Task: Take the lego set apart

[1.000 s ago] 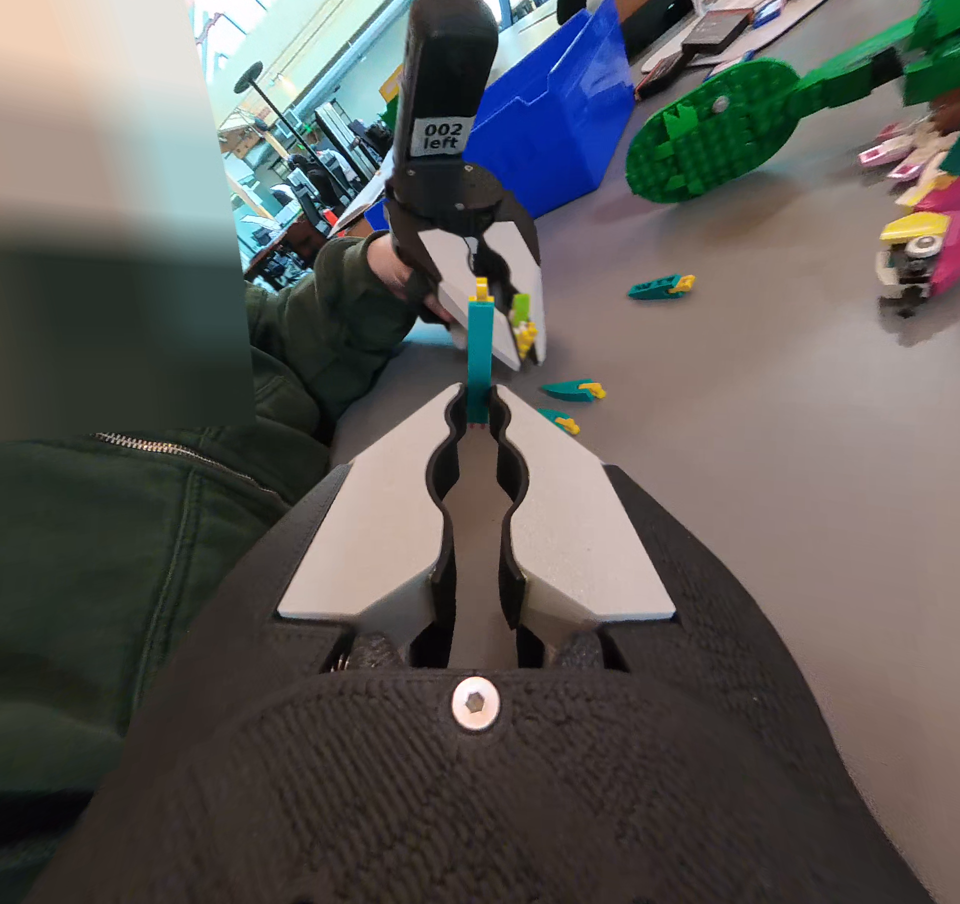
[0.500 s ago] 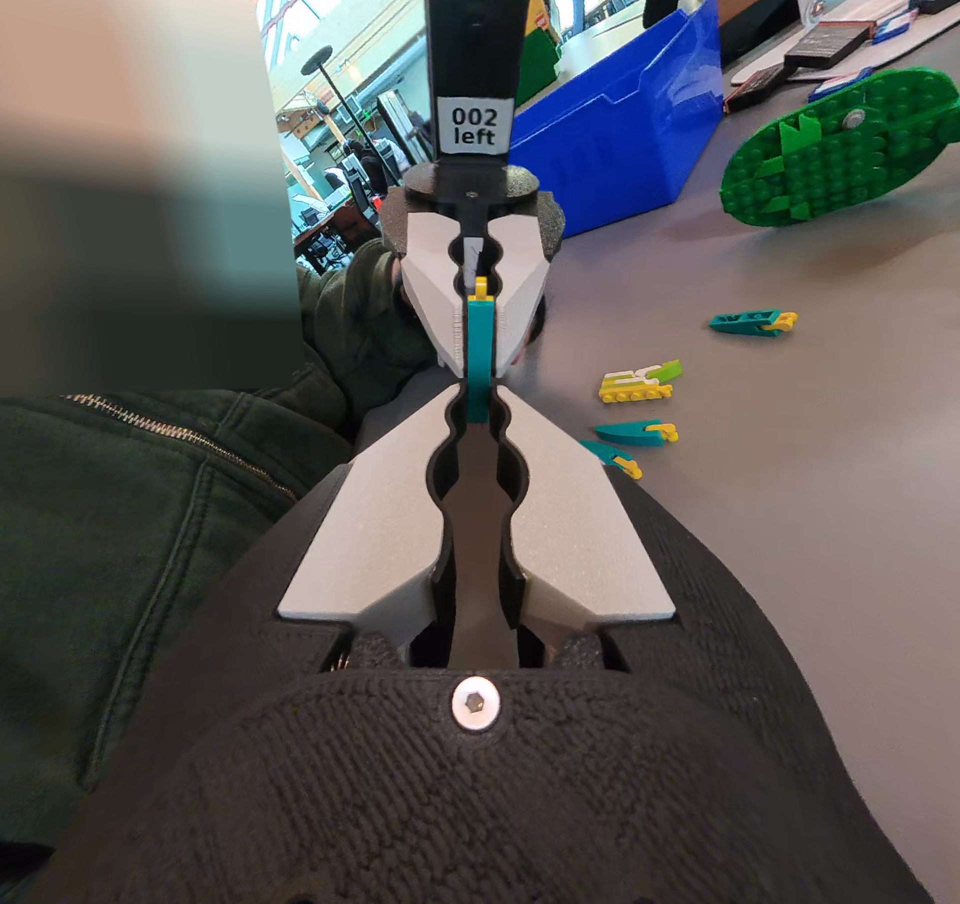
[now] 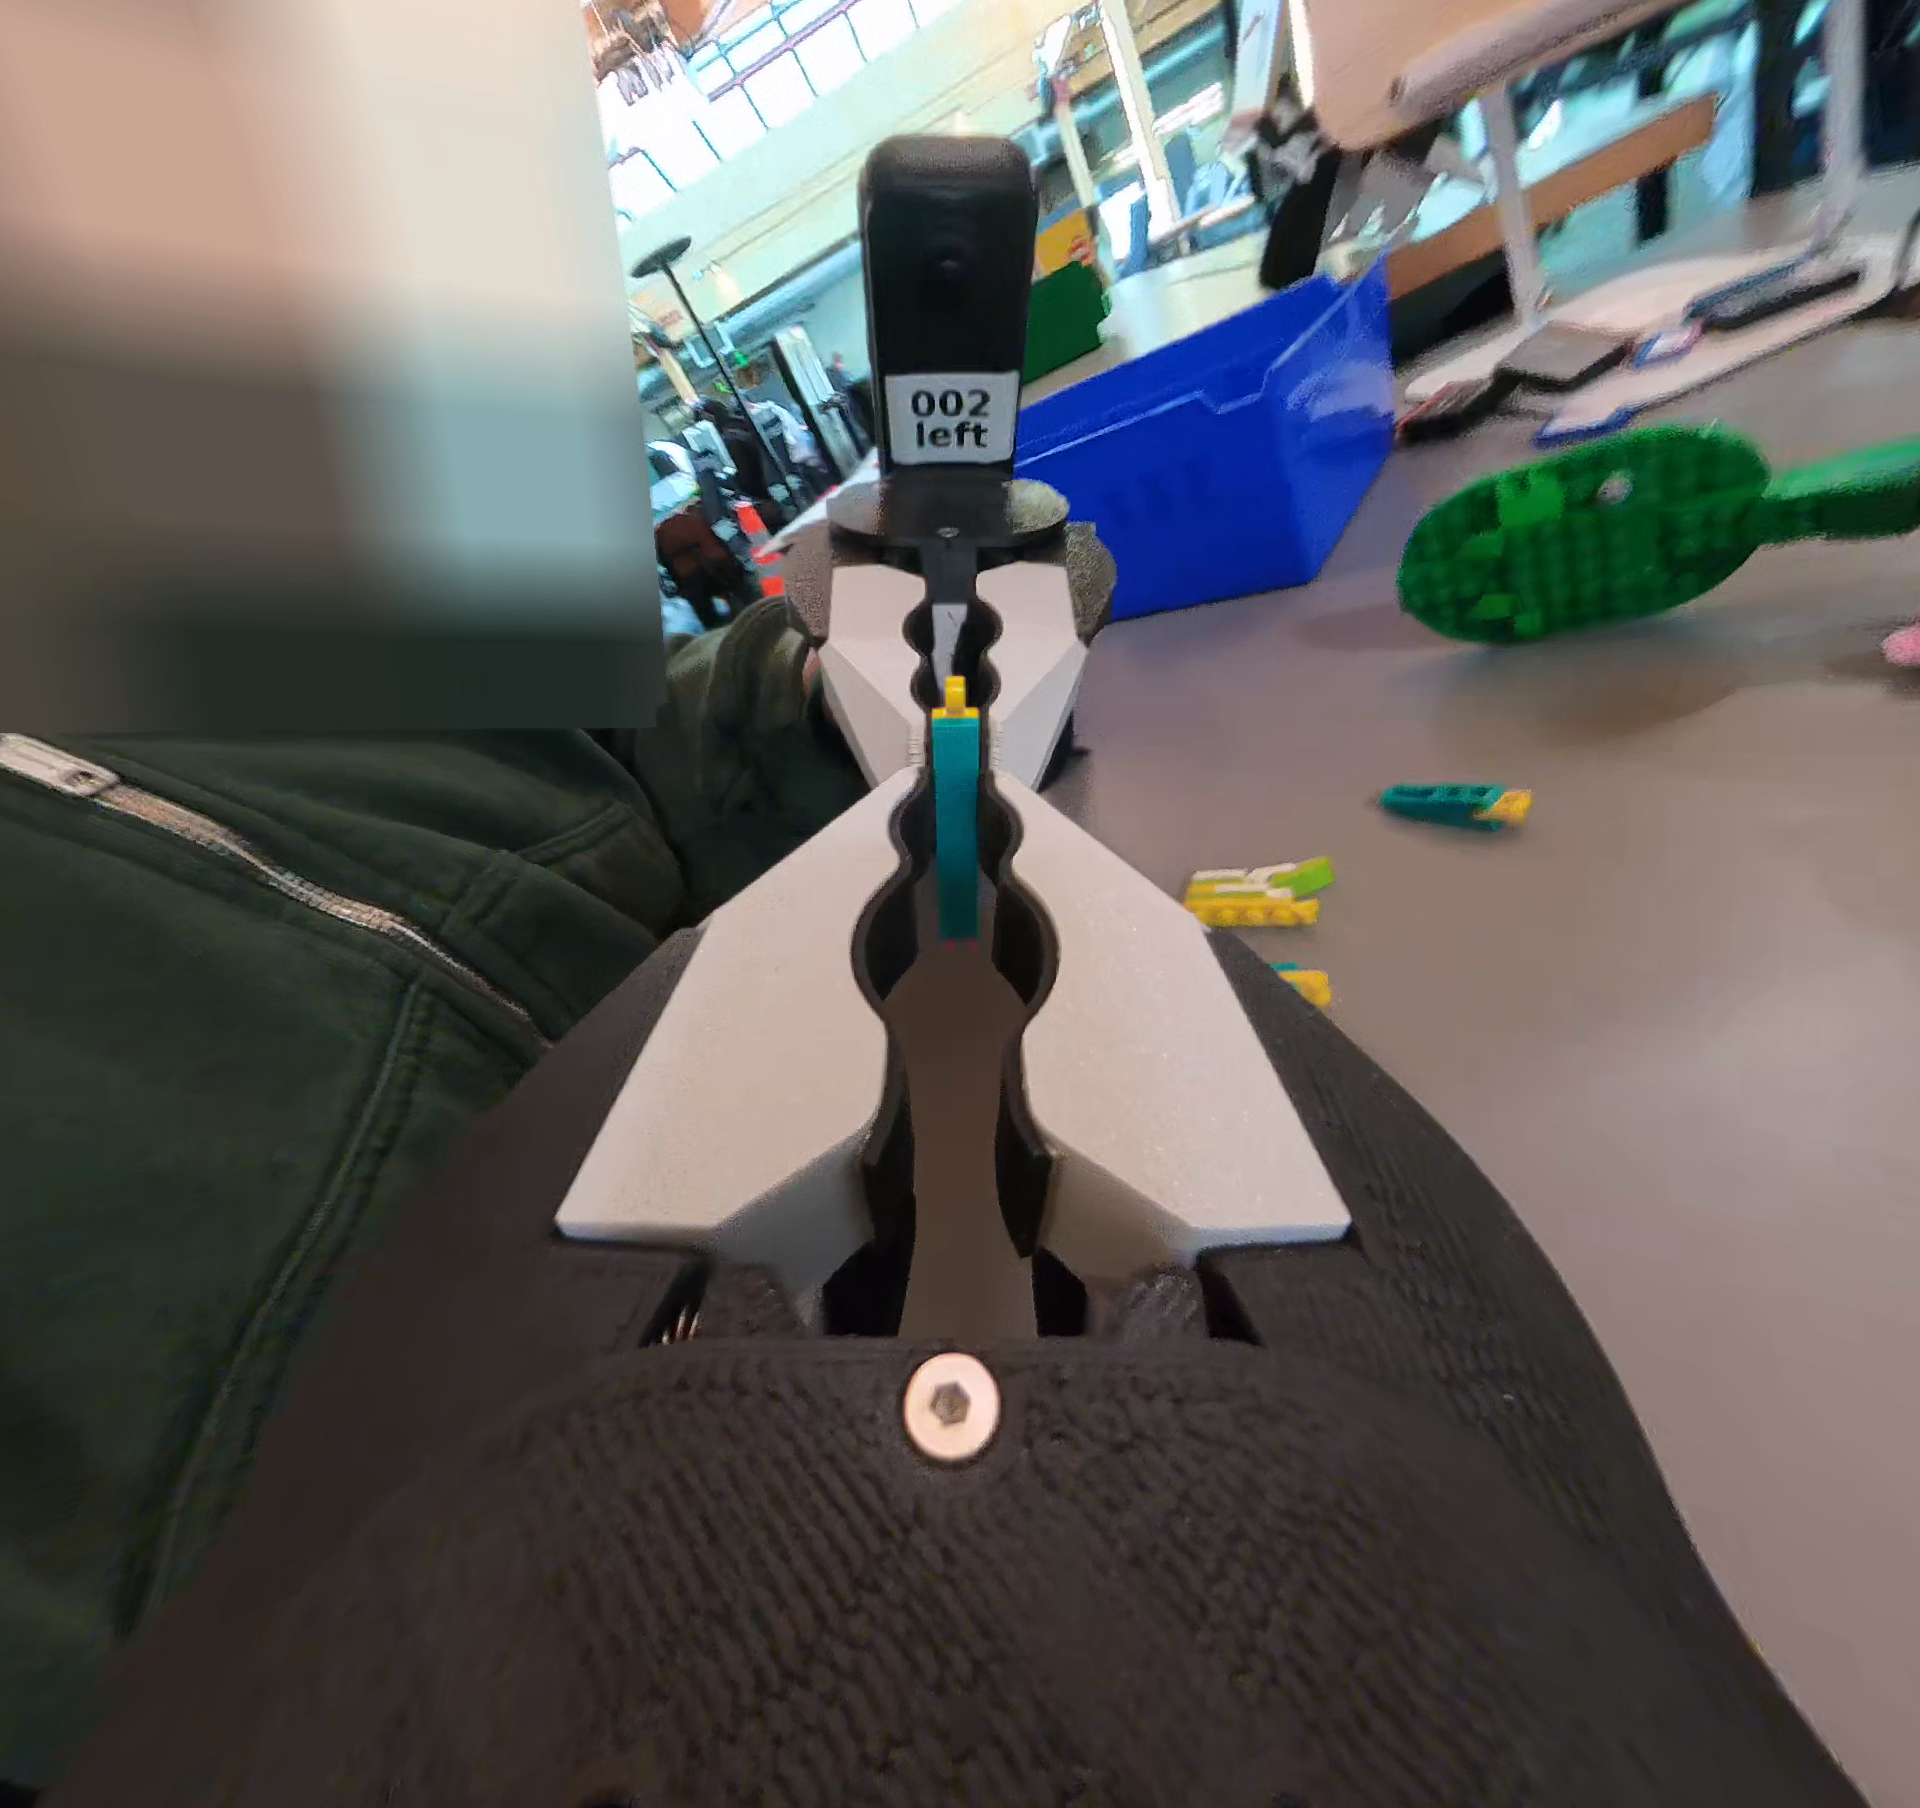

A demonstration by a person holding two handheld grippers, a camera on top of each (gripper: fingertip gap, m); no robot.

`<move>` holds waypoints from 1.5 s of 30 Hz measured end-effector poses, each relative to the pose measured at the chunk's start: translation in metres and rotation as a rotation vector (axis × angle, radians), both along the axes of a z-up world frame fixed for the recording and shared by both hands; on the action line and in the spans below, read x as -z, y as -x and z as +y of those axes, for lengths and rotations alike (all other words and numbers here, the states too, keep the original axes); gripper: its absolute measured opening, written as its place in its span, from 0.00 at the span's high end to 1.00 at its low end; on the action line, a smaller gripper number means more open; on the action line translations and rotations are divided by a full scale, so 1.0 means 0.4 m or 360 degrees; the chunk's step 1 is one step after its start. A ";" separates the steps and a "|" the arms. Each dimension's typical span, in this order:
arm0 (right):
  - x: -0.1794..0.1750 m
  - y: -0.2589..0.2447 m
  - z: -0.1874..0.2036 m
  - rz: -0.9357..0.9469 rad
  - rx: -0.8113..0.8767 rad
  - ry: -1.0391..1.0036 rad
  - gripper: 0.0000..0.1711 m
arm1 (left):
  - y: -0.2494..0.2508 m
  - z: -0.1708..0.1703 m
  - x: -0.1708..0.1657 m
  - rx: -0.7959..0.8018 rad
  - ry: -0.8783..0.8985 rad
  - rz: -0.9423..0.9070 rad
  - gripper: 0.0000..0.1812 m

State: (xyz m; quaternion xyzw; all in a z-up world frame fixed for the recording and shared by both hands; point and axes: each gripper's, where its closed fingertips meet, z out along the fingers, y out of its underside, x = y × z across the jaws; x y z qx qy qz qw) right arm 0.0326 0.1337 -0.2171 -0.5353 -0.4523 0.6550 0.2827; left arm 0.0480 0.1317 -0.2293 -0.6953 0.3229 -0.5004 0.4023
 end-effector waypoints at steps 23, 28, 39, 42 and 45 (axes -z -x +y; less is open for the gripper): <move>-0.004 -0.108 0.094 -0.0062 0.0213 -0.0323 0.97 | 0.184 0.082 -0.065 -0.0412 -0.0164 -0.0126 0.97; 0.059 -0.055 0.066 -0.0195 0.0134 -0.0195 0.97 | 0.103 0.045 0.039 -0.0139 0.0309 -0.0060 0.97; 0.089 -0.005 0.032 -0.0280 0.0012 0.0232 0.97 | 0.048 0.016 0.107 -0.0121 0.0214 0.0340 0.73; 0.073 0.000 0.022 -0.0230 -0.0013 0.0244 0.97 | 0.014 -0.006 0.086 -0.0032 0.0187 0.0244 0.87; 0.065 0.000 0.012 -0.0207 -0.0040 0.0229 0.97 | 0.012 -0.007 0.076 -0.0016 0.0184 0.0180 0.95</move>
